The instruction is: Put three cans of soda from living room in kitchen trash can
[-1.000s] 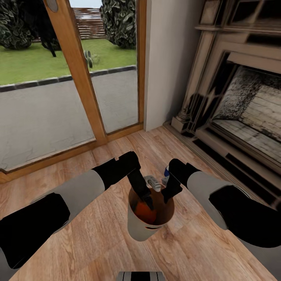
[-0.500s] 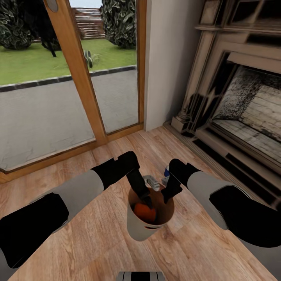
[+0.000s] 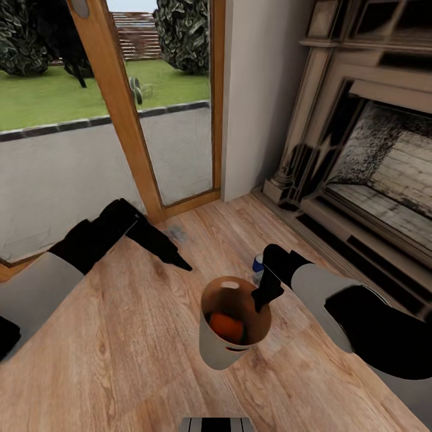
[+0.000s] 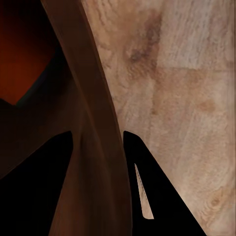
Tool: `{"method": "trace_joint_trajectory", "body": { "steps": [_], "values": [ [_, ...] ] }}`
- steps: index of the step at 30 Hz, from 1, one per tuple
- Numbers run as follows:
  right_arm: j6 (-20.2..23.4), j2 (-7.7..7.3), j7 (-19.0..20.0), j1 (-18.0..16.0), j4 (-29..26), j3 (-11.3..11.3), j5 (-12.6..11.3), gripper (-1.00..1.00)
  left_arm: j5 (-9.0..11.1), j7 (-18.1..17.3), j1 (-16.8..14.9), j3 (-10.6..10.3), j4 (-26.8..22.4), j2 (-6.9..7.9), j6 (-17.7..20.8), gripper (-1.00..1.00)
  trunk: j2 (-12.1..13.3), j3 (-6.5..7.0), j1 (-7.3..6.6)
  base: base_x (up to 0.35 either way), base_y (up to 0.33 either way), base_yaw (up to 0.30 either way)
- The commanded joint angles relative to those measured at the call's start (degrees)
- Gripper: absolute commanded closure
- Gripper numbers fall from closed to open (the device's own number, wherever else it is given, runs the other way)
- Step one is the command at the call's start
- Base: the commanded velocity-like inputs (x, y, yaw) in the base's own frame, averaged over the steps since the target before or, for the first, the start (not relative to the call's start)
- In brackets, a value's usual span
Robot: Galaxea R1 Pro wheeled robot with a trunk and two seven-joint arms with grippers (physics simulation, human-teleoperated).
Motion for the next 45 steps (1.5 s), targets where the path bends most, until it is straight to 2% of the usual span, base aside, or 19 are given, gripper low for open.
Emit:
{"method": "trace_joint_trajectory", "body": {
  "steps": [1, 5, 6, 7, 8, 10, 11, 14, 15, 16, 19, 20, 23, 26, 27, 35, 39, 40, 45],
  "values": [
    [0.70, -0.31, 0.06, 0.00, -0.01, -1.42, -1.87, 1.00, 0.04, -3.05, 0.17, 2.48, -1.24, 3.16, -0.84, -1.00, 0.00, 0.00, 0.00, 0.000, 0.000, 0.000],
    [0.70, -0.91, 0.06, 0.06, -0.06, -1.41, -1.90, 1.00, -0.01, -5.52, 1.58, 7.92, -1.81, 5.68, -3.41, -1.00, 0.00, 0.00, 0.00, 0.000, 0.000, 0.000],
    [0.70, -1.60, 0.06, 0.10, -0.20, -1.41, -1.92, 1.00, -0.16, -6.05, 2.97, 11.61, -1.85, 6.33, -4.82, -1.00, 0.00, 0.00, 0.00, 0.000, 0.000, 0.000],
    [0.70, -3.72, 0.11, 0.15, -0.40, -1.41, -1.95, 1.00, -0.63, -5.80, 5.62, 18.55, -0.98, 6.99, -6.82, -1.00, 0.00, 0.00, 0.00, 0.000, 0.000, 0.000],
    [0.70, -5.22, 0.13, 0.16, -0.50, -1.44, -1.95, 1.00, -0.71, -4.69, 6.46, 20.62, 0.33, 7.09, -7.35, -1.00, 0.00, 0.00, 0.00, 0.000, 0.000, 0.000],
    [0.70, -6.83, 0.14, 0.17, -0.61, -1.66, -1.95, 1.00, -0.74, -3.09, 6.99, 21.95, 1.77, 7.07, -7.71, -1.00, 0.00, 0.00, 0.00, 0.000, 0.000, 0.000],
    [0.70, -9.12, 0.14, 0.17, -0.73, -2.38, -1.96, 1.00, -0.79, 0.25, 7.52, 23.08, 3.83, 7.04, -8.60, -1.00, 0.00, 0.00, 0.00, 0.000, 0.000, 0.000],
    [0.70, -12.34, 0.15, 0.19, -0.82, -3.03, -1.96, 1.00, -0.83, 6.39, 8.59, 23.79, 7.41, 6.88, -10.82, -1.00, 0.00, 0.00, 0.00, 0.000, 0.000, 0.000],
    [0.70, -13.97, 0.18, 0.22, -0.88, -3.26, -1.96, 1.00, -0.80, 9.93, 9.62, 24.01, 9.23, 6.78, -11.63, -1.00, 0.00, 0.00, 0.00, 0.000, 0.000, 0.000],
    [0.70, -16.74, 0.21, 0.28, -0.95, -4.42, -1.96, 1.00, -0.79, 16.71, 12.08, 24.28, 11.46, 6.64, -12.66, -1.00, 0.00, 0.00, 0.00, 0.000, 0.000, 0.000],
    [0.70, -19.09, 0.19, 0.37, -1.53, -6.01, -1.96, 1.00, -0.57, 22.56, 14.73, 24.48, 12.57, 6.18, -13.93, -1.00, 0.00, 0.00, 0.00, 0.000, 0.000, 0.000],
    [0.70, -20.01, -0.10, 0.42, -2.30, -6.52, -1.96, 1.00, -0.53, 25.05, 15.73, 24.54, 12.87, 5.24, -14.73, -1.00, 0.00, 0.00, 0.00, 0.000, 0.000, 0.000],
    [0.70, -20.85, -0.54, 0.48, -3.47, -6.94, -1.96, 1.00, -0.53, 28.66, 16.61, 24.76, 13.14, 2.90, -15.45, -1.00, 0.00, 0.00, 0.00, 0.000, 0.000, 0.000],
    [0.70, -21.70, -0.97, 0.87, -4.51, -7.35, -1.96, 1.00, -0.22, 34.73, 17.41, 25.07, 13.73, -0.96, -16.21, -1.00, 0.00, 0.00, 0.00, 0.000, 0.012, 0.000],
    [0.70, -21.81, -1.01, 0.94, -4.60, -7.38, -1.96, 1.00, 0.07, 35.46, 17.68, 25.11, 14.40, -1.45, -16.70, -1.00, 0.00, 0.00, 0.00, 0.000, 0.064, 0.000],
    [0.70, -21.79, -0.86, 1.24, -4.90, -8.05, -2.01, 1.00, 1.31, 38.05, 19.96, 25.25, 14.79, -2.82, -19.55, -1.00, 0.00, 0.00, 0.00, 0.000, 0.025, 0.000],
    [0.70, -21.86, -1.10, 3.40, -6.44, -11.35, -1.97, 1.00, 1.35, 38.66, 20.23, 25.26, 14.02, -2.92, -19.44, -1.00, 1.20, 0.54, -0.66, 0.000, 0.002, 0.000],
    [0.70, -22.01, -3.89, 7.20, -12.21, -14.55, -1.90, 1.00, 1.38, 38.88, 20.36, 25.24, 13.65, -2.96, -19.40, -1.00, 1.60, 0.72, -0.88, 0.000, 0.000, 0.000],
    [0.70, -22.11, -6.18, 12.14, -18.85, -19.35, -1.85, 1.00, 1.38, 38.96, 20.41, 25.20, 13.56, -3.23, -19.32, -1.00, 3.61, 1.62, -1.98, 0.000, 0.000, 0.000]
  ]
}}
